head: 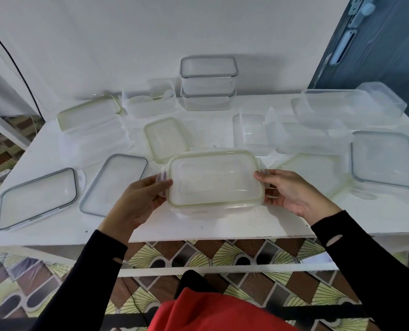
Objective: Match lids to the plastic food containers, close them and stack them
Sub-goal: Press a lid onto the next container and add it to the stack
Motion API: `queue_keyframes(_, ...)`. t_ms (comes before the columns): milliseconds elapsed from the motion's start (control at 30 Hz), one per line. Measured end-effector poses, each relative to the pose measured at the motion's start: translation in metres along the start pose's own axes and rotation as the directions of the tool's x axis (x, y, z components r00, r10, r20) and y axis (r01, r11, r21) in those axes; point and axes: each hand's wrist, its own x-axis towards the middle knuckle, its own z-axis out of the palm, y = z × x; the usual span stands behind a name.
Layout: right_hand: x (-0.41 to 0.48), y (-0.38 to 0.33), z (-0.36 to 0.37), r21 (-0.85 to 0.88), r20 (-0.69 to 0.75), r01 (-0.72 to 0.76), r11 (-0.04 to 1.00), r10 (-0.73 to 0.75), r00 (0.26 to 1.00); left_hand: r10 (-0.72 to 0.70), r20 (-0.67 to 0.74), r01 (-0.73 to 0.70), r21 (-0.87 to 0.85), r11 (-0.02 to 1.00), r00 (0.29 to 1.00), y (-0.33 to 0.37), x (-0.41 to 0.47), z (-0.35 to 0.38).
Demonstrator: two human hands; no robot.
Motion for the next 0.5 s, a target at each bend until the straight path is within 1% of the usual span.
queue_keyframes(67, 0.0004, -0.0012, -0.0003, -0.011, 0.005, -0.013, 1.0, 0.013, 1.0, 0.001, 0.021, -0.002, 0.013, 1.0, 1.0, 0.0005, 0.0002, -0.0043)
queue_keyframes(133, 0.0008, -0.0027, -0.0018, -0.016, 0.013, -0.03, 0.999, 0.03, 0.999, 0.007, 0.009, -0.007, 0.01, 1.0, 1.0, 0.0009, 0.0014, -0.0051)
queue_keyframes(167, 0.001, -0.0032, -0.0025, -0.023, 0.016, -0.033, 0.999, 0.033, 0.999, 0.018, -0.005, -0.018, 0.031, 0.999, 1.0, 0.0008, 0.0026, -0.0047)
queue_keyframes(267, 0.0022, -0.0046, -0.0032, -0.064, 0.007, -0.001, 0.998, 0.002, 1.0, 0.085, -0.039, -0.078, 0.162, 0.984, 0.996, 0.0023, 0.0062, -0.0021)
queue_keyframes(333, 0.0028, -0.0057, -0.0029, -0.059, 0.002, 0.018, 0.998, -0.018, 1.0, 0.118, -0.049, -0.108, 0.167, 0.98, 0.992, 0.0049, 0.0076, -0.0029)
queue_keyframes(500, 0.0035, -0.0084, -0.0042, -0.048, 0.014, 0.019, 0.999, -0.018, 1.0, 0.13, -0.043, -0.119, 0.194, 0.974, 0.991, 0.0013, 0.0066, -0.0051)
